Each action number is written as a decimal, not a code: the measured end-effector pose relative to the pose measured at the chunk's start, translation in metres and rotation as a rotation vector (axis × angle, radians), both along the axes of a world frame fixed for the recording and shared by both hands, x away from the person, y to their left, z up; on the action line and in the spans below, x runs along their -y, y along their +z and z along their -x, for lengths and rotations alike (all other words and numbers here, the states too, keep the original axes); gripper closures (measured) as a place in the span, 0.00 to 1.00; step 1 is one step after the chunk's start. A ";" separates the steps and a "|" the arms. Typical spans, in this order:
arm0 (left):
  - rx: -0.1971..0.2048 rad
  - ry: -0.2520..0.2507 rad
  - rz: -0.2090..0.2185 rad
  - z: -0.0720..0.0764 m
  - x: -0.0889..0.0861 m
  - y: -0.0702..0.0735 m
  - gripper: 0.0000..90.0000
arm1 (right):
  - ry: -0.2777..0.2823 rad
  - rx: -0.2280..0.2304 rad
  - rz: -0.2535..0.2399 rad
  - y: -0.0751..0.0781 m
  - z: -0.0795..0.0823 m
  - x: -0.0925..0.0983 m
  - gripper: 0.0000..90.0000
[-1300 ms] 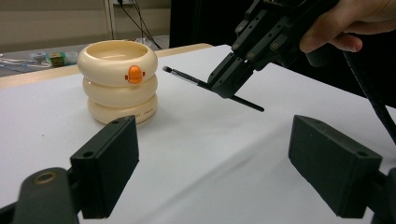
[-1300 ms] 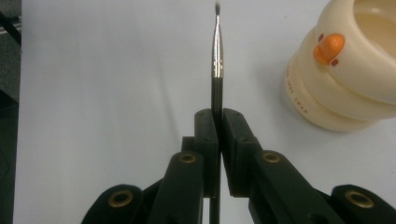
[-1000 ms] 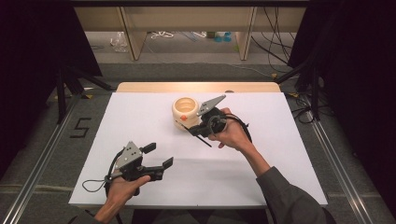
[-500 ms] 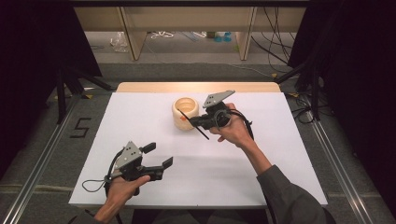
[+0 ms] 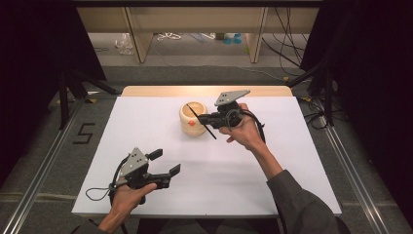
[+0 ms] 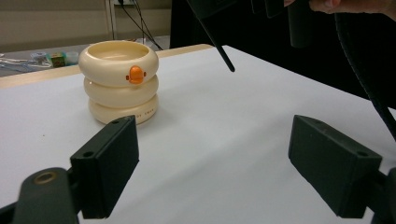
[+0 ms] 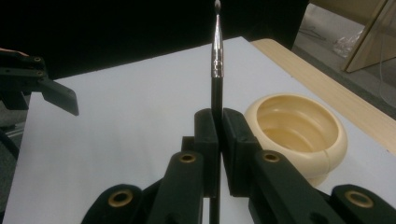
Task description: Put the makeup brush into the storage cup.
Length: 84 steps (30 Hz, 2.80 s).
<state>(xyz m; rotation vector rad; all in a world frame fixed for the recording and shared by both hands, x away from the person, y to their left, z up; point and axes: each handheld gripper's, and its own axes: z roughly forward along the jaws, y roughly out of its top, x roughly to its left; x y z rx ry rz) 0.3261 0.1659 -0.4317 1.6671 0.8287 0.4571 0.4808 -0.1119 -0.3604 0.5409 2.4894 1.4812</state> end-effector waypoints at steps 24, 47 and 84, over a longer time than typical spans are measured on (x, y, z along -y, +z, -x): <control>0.011 0.004 -0.005 -0.001 -0.001 0.000 0.17 | -0.065 -0.010 -0.095 0.001 -0.021 0.006 0.95; 0.221 -0.044 -0.239 -0.016 -0.017 0.007 0.17 | -0.157 -0.009 -0.131 0.007 -0.059 -0.001 0.95; 0.222 -0.044 -0.238 -0.016 -0.017 0.008 0.17 | -0.200 -0.002 -0.160 0.003 -0.085 -0.023 0.95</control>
